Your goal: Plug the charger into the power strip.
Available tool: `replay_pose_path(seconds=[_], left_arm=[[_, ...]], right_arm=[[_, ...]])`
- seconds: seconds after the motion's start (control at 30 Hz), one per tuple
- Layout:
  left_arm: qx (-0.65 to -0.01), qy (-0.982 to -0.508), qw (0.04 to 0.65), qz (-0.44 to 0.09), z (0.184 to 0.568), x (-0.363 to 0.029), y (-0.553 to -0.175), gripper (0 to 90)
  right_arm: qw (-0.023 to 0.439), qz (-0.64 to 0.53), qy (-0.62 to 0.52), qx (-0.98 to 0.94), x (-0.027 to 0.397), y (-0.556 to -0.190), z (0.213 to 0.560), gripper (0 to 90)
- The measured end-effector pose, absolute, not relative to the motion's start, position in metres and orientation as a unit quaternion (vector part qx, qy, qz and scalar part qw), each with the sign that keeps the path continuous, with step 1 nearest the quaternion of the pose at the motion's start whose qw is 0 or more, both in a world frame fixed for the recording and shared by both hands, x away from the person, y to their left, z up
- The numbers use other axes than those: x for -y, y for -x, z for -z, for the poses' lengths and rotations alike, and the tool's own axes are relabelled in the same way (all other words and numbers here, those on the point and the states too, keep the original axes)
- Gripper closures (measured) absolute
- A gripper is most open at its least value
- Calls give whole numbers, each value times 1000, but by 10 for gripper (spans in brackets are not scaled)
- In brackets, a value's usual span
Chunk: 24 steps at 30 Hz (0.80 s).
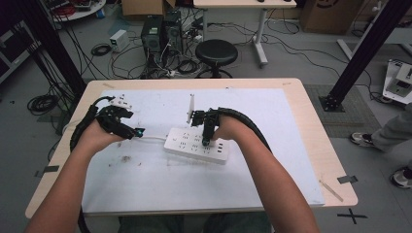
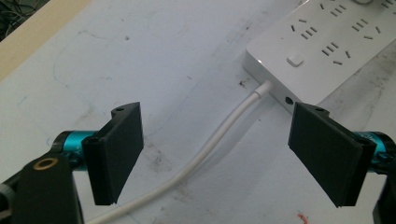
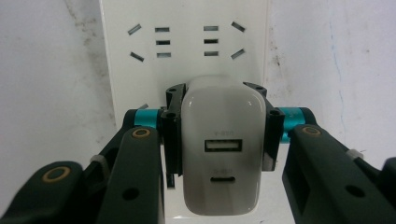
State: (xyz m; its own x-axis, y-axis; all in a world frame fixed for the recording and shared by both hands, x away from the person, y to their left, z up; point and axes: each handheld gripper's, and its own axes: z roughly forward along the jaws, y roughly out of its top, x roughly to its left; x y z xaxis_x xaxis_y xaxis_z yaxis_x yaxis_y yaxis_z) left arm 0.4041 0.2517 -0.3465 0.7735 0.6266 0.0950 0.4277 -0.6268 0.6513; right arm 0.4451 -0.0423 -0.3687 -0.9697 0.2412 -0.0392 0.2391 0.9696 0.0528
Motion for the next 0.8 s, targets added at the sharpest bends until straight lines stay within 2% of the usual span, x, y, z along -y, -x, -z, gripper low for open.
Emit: replay_pose_path(seconds=[0.07,0.13,0.2,0.3,0.47,0.8], left_arm=[[-295,-889,313,-156,346,-251,-403,181],[-296,-888,315,-159,345,-253,-402,181],[-298,-886,318,-159,344,-254,-402,181],[-301,-884,319,-161,343,-255,-402,181],[-299,-887,316,-157,345,-252,-404,181],[-294,-889,314,-156,345,-250,-406,181]], right_arm=[[3,-47,-138,-989,50,-449,370,638],[3,-47,-140,-989,51,-449,370,638],[24,-42,-132,-990,49,-443,370,639],[9,-47,-144,-988,50,-447,370,638],[19,-32,-135,-990,45,-445,372,638],[-3,-40,-139,-989,48,-451,371,627]])
